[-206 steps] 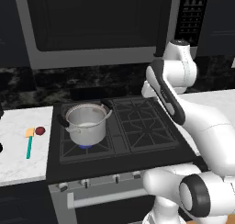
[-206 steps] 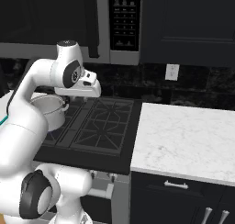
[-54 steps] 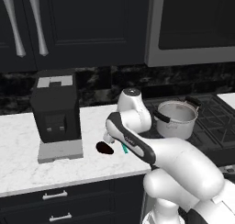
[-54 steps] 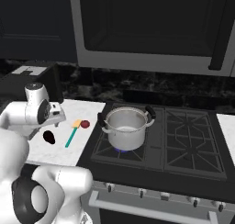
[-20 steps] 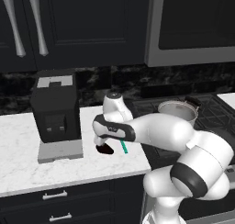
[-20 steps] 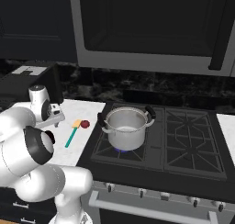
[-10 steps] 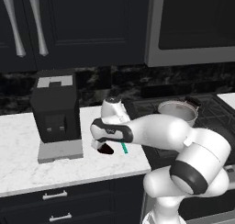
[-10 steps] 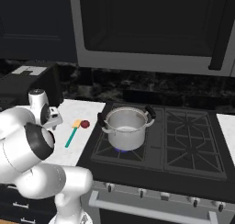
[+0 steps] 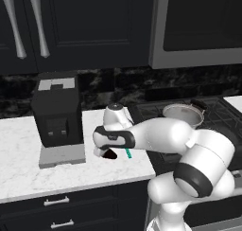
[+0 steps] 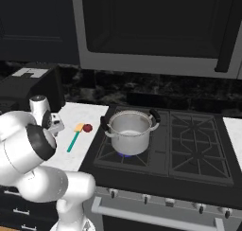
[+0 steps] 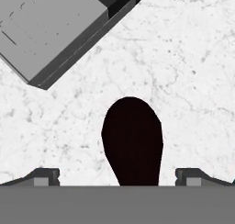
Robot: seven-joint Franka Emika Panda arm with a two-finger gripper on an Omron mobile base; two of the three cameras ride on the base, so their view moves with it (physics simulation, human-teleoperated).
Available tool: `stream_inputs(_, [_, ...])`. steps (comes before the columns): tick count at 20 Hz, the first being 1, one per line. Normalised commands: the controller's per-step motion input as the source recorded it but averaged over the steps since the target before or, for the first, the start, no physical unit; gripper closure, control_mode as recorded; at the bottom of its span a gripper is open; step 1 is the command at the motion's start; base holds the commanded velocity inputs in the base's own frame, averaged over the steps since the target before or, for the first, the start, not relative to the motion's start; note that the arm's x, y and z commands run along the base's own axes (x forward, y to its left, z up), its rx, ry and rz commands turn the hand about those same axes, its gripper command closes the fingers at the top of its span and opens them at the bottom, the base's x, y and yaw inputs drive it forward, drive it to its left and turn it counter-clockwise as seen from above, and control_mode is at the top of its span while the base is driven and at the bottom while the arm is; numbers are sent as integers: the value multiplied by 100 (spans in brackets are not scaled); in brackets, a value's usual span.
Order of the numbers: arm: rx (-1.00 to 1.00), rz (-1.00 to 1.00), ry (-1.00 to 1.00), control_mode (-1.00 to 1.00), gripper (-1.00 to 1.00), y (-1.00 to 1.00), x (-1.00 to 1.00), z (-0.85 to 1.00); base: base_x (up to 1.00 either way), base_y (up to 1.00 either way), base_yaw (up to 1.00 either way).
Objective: Put the avocado and tomato in the pot. Retrieve the spatula and lightly stir the vegetables in the pot.
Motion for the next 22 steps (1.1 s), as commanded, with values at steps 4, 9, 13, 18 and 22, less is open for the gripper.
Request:
stream_inputs(4, [0, 0, 0, -100, -100, -3, 0, -22, 0, 0, 0])
stream_inputs(9, [0, 0, 0, -100, -100, 0, 0, -23, 0, 0, 0])
stream_inputs(13, [0, 0, 0, -100, -100, 0, 6, -21, 0, 0, 0])
stream_inputs(18, [0, 0, 0, -100, -100, 0, 3, -22, 0, 0, 0])
stream_inputs(22, [0, 0, 0, -100, 100, 5, 6, -25, 0, 0, 0])
